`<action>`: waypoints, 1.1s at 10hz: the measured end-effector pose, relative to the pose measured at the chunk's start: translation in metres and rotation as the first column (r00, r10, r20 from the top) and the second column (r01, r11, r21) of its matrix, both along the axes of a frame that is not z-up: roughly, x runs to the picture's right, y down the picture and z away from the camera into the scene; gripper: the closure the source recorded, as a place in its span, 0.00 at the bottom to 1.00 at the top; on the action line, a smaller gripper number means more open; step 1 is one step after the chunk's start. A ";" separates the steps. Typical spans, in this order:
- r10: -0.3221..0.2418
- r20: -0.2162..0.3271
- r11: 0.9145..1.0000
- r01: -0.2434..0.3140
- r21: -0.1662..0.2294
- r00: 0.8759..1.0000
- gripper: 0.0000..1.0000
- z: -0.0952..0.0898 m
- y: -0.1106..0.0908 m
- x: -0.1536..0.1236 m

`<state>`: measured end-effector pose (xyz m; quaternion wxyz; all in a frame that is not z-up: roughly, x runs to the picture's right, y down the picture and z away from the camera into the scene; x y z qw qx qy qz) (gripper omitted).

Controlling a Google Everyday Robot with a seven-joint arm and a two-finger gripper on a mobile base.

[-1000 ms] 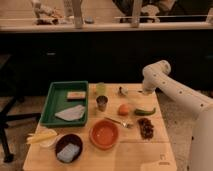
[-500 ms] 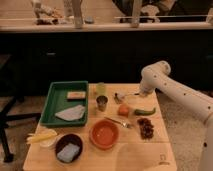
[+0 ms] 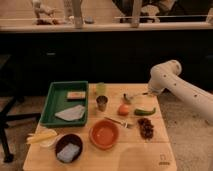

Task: Wipe table surface with brush

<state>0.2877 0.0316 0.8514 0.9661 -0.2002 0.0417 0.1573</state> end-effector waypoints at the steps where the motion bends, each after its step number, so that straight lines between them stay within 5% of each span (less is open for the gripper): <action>1: 0.009 -0.021 1.000 -0.009 0.002 1.000 1.00 0.003 -0.002 0.008; 7: 0.018 -0.092 1.000 -0.019 -0.009 0.996 1.00 0.047 -0.017 0.009; 11: -0.021 -0.034 0.999 0.020 -0.030 0.999 1.00 0.061 -0.012 -0.035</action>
